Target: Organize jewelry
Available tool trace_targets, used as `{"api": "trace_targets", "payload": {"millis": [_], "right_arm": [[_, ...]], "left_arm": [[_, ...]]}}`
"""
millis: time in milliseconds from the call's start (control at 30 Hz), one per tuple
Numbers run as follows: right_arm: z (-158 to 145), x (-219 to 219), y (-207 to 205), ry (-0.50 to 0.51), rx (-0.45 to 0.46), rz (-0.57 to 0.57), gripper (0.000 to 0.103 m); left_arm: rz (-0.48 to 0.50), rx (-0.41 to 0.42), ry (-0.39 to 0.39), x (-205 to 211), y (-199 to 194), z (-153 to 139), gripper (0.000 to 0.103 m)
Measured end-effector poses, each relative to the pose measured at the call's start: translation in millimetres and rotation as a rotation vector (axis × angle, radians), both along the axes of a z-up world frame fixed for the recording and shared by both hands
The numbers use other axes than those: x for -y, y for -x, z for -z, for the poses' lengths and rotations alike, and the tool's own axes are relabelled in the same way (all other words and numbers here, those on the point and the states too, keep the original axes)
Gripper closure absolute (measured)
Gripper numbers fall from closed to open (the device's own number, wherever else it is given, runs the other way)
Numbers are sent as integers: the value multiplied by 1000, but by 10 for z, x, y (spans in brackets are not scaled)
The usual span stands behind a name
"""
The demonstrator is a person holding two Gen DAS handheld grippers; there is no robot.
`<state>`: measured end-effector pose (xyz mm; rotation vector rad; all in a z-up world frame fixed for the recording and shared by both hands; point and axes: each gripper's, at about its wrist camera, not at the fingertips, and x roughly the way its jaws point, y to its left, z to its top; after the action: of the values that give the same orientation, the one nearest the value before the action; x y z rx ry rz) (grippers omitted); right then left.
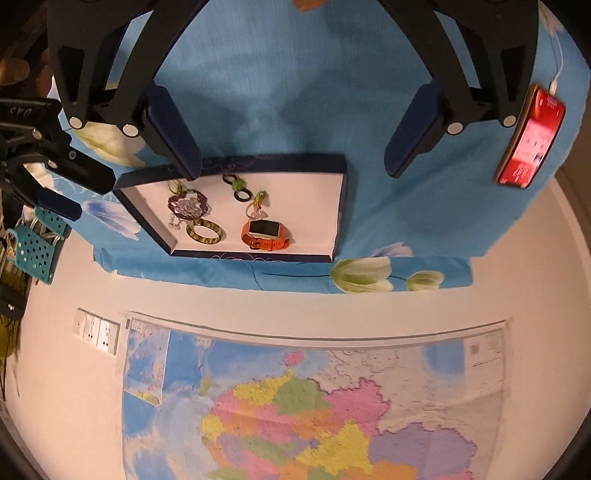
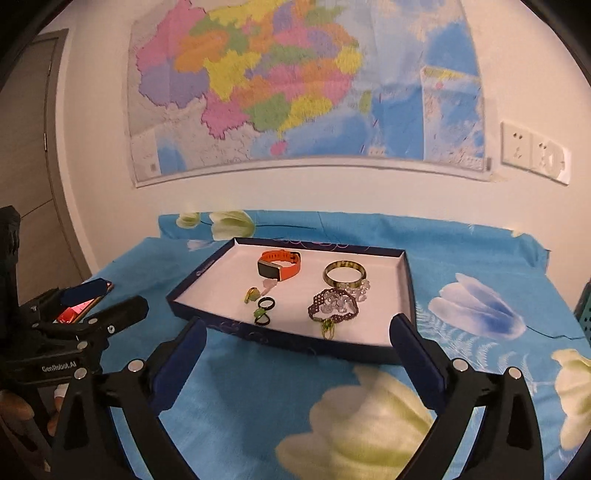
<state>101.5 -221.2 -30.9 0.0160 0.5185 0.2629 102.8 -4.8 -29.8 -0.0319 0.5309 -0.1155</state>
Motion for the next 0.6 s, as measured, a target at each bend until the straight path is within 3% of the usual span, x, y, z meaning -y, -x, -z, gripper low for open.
{"api": "trace_targets", "payload": {"millis": [267,600], "right_arm": [[-72,-59,445,9,50,10,7],[-62,-79,637,-2,56,35,7]], "left_arm": [[-3,88,15,-26,382,-224,6],[-6,115,6,-9,632,-278,6]]}}
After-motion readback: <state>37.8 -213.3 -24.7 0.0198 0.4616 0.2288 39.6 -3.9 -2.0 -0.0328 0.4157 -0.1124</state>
